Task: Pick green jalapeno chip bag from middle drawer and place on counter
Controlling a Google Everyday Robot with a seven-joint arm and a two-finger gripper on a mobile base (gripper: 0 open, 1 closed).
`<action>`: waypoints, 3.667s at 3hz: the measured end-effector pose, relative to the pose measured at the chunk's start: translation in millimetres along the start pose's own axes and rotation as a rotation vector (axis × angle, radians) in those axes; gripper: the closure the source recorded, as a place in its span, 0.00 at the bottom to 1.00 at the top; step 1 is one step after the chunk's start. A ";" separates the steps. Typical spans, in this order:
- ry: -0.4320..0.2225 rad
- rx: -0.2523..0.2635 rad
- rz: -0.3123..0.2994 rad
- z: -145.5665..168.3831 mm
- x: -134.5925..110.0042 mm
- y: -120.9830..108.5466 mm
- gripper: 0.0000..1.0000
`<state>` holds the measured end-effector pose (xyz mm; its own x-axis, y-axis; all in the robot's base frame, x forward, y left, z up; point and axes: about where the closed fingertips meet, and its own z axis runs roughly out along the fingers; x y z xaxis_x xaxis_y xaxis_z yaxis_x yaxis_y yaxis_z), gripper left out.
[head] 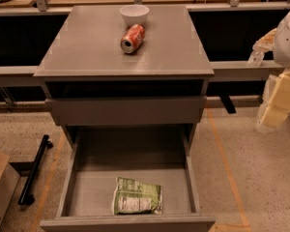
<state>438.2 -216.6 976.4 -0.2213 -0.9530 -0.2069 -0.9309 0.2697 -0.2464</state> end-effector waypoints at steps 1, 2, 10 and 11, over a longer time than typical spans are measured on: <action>0.000 0.000 0.000 0.0 0.0 0.0 0.00; -0.024 0.004 0.039 18.9 -3.2 -0.2 0.00; -0.174 -0.264 0.310 272.8 -67.0 59.3 0.00; -0.203 -0.331 0.322 313.3 -87.3 83.2 0.00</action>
Offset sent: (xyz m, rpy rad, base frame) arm 0.0195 0.0150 -0.0551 0.0964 0.0060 -0.0926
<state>471.1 -67.7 677.3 -0.4816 -0.7739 -0.4113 -0.8744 0.4557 0.1666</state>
